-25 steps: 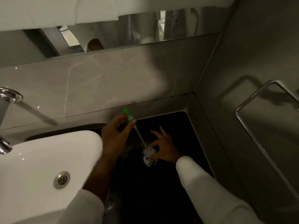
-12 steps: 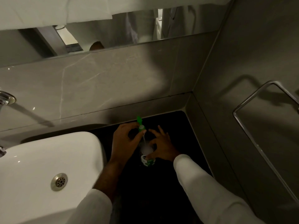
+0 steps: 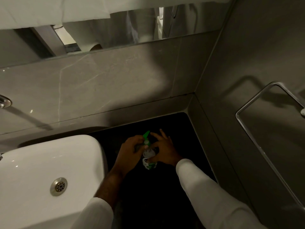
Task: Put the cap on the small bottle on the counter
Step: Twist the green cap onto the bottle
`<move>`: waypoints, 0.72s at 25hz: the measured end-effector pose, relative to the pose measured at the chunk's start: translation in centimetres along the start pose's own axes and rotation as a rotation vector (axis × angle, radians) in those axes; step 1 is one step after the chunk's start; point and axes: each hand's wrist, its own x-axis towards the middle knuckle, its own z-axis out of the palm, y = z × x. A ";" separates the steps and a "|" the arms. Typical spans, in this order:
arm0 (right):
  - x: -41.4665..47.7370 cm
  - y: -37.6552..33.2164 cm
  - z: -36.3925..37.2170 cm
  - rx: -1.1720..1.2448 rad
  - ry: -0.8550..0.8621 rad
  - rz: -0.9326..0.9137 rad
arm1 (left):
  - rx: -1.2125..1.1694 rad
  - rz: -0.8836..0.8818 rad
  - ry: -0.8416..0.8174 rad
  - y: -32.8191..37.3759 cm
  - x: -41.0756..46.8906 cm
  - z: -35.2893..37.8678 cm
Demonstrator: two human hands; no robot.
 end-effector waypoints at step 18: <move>0.2 0.7 1.4 0.079 0.076 0.136 | -0.145 -0.129 0.013 -0.2 -2.3 2.1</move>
